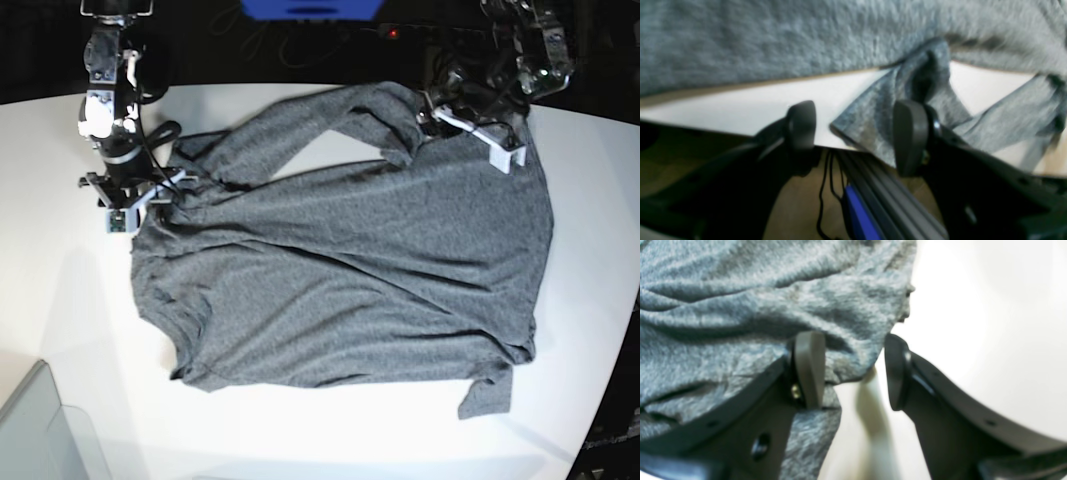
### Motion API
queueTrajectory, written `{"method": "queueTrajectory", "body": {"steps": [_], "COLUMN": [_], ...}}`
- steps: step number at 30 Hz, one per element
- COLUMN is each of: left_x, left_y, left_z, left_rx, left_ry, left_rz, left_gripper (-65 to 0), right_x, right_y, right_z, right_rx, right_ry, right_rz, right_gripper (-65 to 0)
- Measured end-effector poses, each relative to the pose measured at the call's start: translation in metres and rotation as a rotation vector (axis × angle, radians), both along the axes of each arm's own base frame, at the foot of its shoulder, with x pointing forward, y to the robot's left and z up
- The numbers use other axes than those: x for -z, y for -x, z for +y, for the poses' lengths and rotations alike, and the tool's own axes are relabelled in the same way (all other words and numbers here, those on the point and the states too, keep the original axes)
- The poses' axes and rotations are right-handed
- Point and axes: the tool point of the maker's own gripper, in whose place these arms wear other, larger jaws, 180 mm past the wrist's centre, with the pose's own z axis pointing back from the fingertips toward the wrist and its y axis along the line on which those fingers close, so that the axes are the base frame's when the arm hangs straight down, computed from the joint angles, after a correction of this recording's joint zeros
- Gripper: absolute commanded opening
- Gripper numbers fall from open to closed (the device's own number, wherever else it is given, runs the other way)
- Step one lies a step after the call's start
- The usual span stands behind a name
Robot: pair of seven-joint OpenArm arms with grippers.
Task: Layout the t-shirt on the table in an organized manner, then fold the t-shirt properly
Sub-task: 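Move the left gripper to the shirt's shoulder corner and grasp it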
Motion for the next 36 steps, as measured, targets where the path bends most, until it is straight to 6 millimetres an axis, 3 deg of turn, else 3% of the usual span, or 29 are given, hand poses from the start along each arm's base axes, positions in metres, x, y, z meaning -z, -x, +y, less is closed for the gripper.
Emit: {"method": "queueTrajectory", "body": {"steps": [2,11,18,27,29,32,36], "left_x": [0.005,0.011,0.019,0.008,-0.01,-0.043,-0.052], "left_y": [0.003,-0.011,-0.013,-0.021,-0.027,-0.045,-0.046], "left_z": [-0.012,-0.019,-0.005,0.017,0.027,0.024,0.022], "left_rx": [0.023,0.037,0.02,0.017,0.006,0.016,0.041], "left_ry": [0.036,0.04,0.011,-0.077,-0.116,-0.125,-0.127], "left_rz": [0.014,-0.055,-0.078,-0.113,-0.158,-0.27,-0.29], "left_gripper": [-29.6,-31.9,-65.0,-64.9,-64.9,-64.9,-64.9], "right_x": [0.0,0.0,0.0,0.0,0.0,0.0,0.0], "right_y": [0.0,0.0,0.0,0.0,0.0,0.0,0.0], "right_z": [0.0,0.0,0.0,0.0,0.0,0.0,0.0], "right_rx": [0.0,0.001,0.001,0.003,0.003,0.003,0.003], "right_ry": [0.0,0.0,0.0,-0.001,-0.001,-0.001,0.0], "right_rz": [0.0,0.001,0.001,0.003,0.003,0.003,-0.001], "right_gripper": [-35.8,-35.8,-35.8,-35.8,-35.8,-35.8,-35.8]}}
